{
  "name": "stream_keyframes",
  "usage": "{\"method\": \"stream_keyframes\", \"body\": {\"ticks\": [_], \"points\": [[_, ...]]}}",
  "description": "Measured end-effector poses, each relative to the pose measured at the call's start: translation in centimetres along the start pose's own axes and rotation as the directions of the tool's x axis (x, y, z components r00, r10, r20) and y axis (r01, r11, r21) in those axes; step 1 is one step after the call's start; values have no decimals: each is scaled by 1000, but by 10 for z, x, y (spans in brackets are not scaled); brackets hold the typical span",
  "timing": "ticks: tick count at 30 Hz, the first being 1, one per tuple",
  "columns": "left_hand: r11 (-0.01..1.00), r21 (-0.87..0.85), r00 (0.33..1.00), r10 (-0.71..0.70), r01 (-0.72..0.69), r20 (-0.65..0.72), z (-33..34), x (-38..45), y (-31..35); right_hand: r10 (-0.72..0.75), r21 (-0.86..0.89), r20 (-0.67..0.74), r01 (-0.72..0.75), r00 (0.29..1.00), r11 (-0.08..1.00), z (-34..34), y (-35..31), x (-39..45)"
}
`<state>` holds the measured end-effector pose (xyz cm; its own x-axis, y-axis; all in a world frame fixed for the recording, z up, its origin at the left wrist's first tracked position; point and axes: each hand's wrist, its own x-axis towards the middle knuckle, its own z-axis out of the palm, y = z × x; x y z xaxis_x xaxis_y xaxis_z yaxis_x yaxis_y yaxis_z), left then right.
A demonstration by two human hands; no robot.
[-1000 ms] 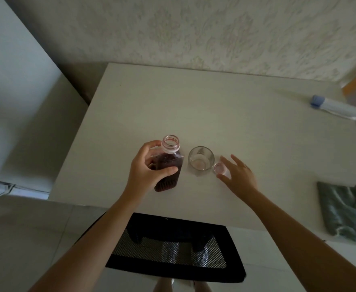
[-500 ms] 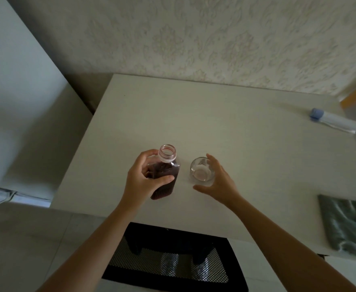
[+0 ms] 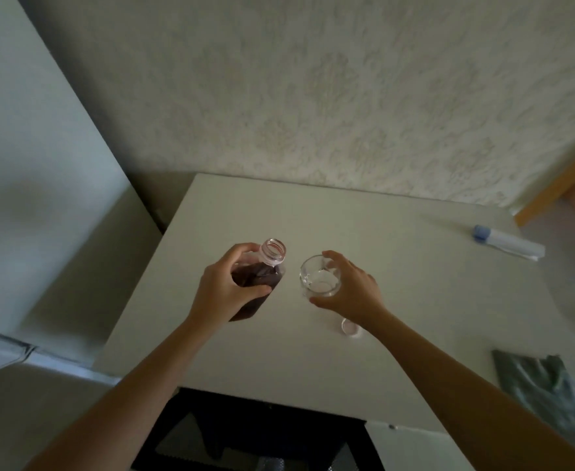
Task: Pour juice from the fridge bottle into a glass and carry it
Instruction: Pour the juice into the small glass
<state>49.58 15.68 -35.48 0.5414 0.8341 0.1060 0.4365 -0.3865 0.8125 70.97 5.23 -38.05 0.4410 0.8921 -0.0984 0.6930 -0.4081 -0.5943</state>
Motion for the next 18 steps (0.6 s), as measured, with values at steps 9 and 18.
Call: {"method": "stream_keyframes", "body": {"ticks": [9,18], "points": [[905,319,960,267,-281,90,-48,41,73,-112,-64,-90,107,990,992,-77,-61,6],[748,526,910,386,-406,153,-68,67,99,-137,-124,-122,122,983,985,-101,-87,5]]}}
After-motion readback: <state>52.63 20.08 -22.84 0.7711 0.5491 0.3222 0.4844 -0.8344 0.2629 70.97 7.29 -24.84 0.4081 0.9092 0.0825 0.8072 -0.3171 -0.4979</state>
